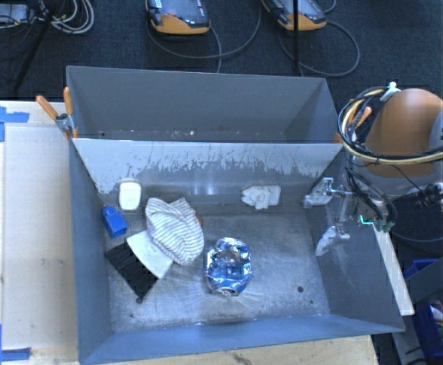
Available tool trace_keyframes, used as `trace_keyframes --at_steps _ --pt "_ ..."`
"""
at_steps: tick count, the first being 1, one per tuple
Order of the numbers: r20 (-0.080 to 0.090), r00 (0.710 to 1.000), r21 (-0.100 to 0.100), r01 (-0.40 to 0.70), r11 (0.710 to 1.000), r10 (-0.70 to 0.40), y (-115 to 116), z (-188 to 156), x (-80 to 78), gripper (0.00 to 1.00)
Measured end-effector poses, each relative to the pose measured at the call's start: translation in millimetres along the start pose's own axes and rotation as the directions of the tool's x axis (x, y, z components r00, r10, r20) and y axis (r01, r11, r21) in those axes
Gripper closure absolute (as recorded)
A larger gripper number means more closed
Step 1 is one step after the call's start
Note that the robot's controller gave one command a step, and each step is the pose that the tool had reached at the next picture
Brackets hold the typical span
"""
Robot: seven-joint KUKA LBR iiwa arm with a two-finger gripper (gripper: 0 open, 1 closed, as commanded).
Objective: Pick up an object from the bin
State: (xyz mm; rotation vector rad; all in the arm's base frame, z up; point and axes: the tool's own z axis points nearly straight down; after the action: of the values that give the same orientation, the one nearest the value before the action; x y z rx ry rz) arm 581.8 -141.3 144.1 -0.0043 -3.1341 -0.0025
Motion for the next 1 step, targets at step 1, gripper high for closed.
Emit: trace_keyframes --at_steps 1 --pt "0.007 1.000 0.001 0.003 1.000 -0.003 0.3 -4.1 -1.9 0.00"
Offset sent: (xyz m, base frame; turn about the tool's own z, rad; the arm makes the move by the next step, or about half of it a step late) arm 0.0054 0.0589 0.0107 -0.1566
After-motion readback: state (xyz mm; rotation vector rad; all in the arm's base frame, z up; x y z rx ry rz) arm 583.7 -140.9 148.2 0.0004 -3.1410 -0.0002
